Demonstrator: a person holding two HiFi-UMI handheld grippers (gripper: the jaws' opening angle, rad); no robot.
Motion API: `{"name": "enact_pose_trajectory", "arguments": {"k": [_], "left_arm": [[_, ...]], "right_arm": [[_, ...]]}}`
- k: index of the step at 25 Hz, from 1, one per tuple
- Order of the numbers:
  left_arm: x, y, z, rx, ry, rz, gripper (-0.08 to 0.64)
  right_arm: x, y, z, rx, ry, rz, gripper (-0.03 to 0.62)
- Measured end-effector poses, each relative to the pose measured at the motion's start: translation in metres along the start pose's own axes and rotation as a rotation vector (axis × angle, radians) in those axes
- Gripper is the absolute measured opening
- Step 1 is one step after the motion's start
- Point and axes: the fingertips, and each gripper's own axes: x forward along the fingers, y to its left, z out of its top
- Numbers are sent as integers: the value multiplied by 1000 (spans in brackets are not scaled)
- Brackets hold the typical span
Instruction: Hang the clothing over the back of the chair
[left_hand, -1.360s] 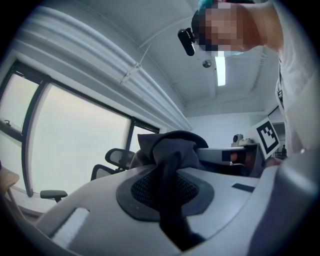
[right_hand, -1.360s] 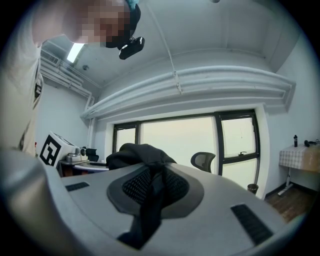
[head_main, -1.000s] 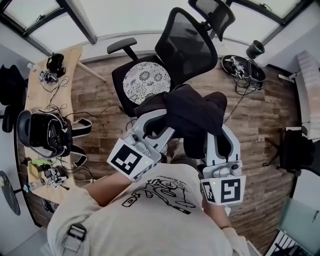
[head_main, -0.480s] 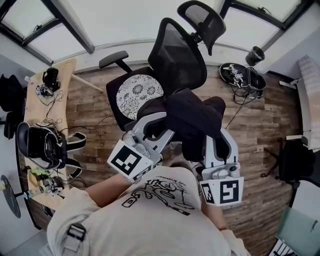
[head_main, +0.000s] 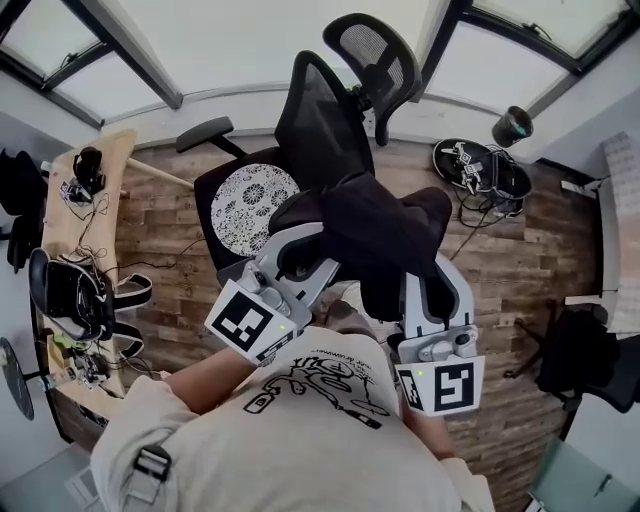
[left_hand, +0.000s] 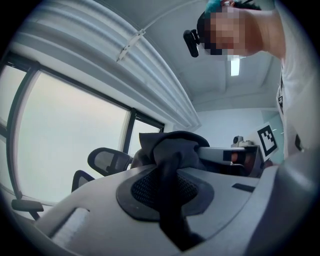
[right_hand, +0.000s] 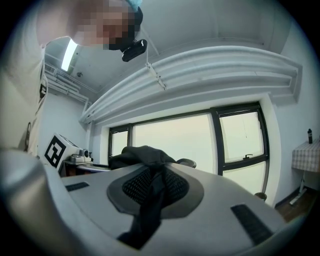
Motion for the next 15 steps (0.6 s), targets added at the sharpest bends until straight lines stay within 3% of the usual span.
{"name": "enact_pose_trajectory", "arguments": {"k": [7,15], "left_arm": [[53,8,1,-3,-4,49,40],[69,35,5,5,1,65,40]], "right_arm": [[26,-53,-2,-7,-2,57,29],[59,-65,-1,-14,1,82,29]]}}
